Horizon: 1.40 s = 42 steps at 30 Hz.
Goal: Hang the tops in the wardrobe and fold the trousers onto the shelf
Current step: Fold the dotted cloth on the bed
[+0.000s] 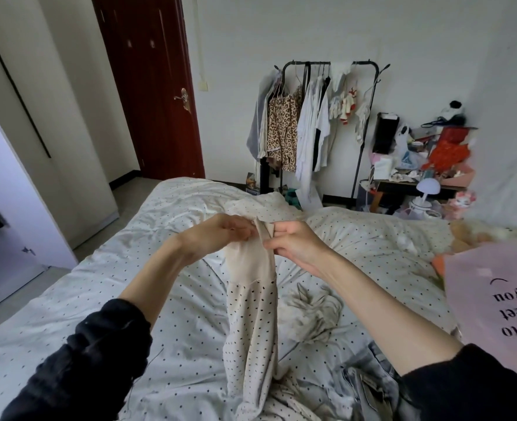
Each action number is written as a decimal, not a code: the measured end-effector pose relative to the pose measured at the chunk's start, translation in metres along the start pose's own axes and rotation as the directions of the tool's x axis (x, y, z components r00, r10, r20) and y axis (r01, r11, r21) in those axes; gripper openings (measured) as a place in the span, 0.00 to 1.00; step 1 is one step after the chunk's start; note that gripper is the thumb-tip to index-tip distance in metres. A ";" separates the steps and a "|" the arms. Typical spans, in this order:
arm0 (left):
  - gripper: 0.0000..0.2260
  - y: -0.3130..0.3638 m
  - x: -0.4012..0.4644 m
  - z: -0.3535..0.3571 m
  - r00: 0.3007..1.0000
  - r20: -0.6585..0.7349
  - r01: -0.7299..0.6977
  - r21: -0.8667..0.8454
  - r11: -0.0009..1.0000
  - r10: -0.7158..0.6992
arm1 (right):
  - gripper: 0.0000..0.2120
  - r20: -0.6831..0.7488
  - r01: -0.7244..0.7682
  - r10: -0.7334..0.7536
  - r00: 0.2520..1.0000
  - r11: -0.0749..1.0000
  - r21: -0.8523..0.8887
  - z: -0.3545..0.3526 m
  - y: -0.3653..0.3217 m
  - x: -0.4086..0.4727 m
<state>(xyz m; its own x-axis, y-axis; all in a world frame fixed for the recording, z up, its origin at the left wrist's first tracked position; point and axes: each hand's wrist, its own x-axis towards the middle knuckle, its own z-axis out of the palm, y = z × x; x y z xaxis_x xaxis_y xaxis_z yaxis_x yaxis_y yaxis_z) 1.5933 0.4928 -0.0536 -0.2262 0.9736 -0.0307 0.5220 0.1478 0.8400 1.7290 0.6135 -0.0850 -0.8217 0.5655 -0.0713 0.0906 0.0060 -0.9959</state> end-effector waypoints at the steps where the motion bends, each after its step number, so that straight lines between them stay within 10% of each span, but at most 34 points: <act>1: 0.11 -0.002 0.000 0.002 1.000 -0.019 -0.005 -0.015 1.000 0.005 | 0.10 -0.023 0.002 -0.002 1.000 1.000 0.003 -0.001 0.003 0.000; 5: 0.26 -0.033 -0.005 0.004 0.941 -0.318 0.030 -0.259 0.965 -0.115 | 0.15 -0.018 0.007 -0.006 1.000 0.998 0.065 -0.009 0.003 0.002; 8: 0.53 -0.052 -0.012 0.013 0.970 -0.113 0.170 -0.316 0.933 -0.215 | 0.14 0.064 0.038 -0.052 0.997 0.979 0.200 -0.014 -0.012 0.005; 17: 0.08 -0.028 -0.002 0.000 0.991 -0.085 0.079 -0.264 0.961 -0.105 | 0.13 -0.047 0.142 -0.134 0.990 0.919 0.368 -0.029 -0.040 0.025; 20: 0.07 -0.014 0.002 -0.010 0.990 -0.116 0.049 -0.288 0.956 -0.085 | 0.13 -0.007 0.080 -0.083 0.997 0.936 0.342 -0.031 -0.017 0.024; 25: 0.13 0.003 0.004 -0.028 0.994 -0.090 0.032 -0.322 0.946 -0.064 | 0.46 0.333 -0.214 0.179 0.926 0.974 0.071 -0.021 0.048 0.014; 32: 0.18 -0.002 -0.001 -0.043 0.983 -0.036 0.162 -0.300 0.940 -0.180 | 0.34 0.390 -0.190 0.133 0.911 0.975 0.113 -0.003 0.046 0.013; 37: 0.22 -0.012 -0.009 -0.046 0.965 0.013 0.258 -0.234 0.937 -0.262 | 0.04 0.332 -0.192 0.170 0.928 0.981 0.034 0.001 0.038 0.011; 42: 0.19 -0.013 -0.010 -0.046 0.971 0.070 0.239 -0.185 0.953 -0.230 | 0.20 0.363 -0.239 0.178 0.915 0.962 0.130 0.011 0.042 0.014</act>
<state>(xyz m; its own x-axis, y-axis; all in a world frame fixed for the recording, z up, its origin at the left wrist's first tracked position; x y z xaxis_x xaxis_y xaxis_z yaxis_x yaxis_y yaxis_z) 1.5509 0.4728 -0.0386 -0.2823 0.9234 -0.2603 0.2920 0.3411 0.8935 1.7151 0.6122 -0.1287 -0.9398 0.2186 -0.2627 0.2102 -0.2365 -0.9486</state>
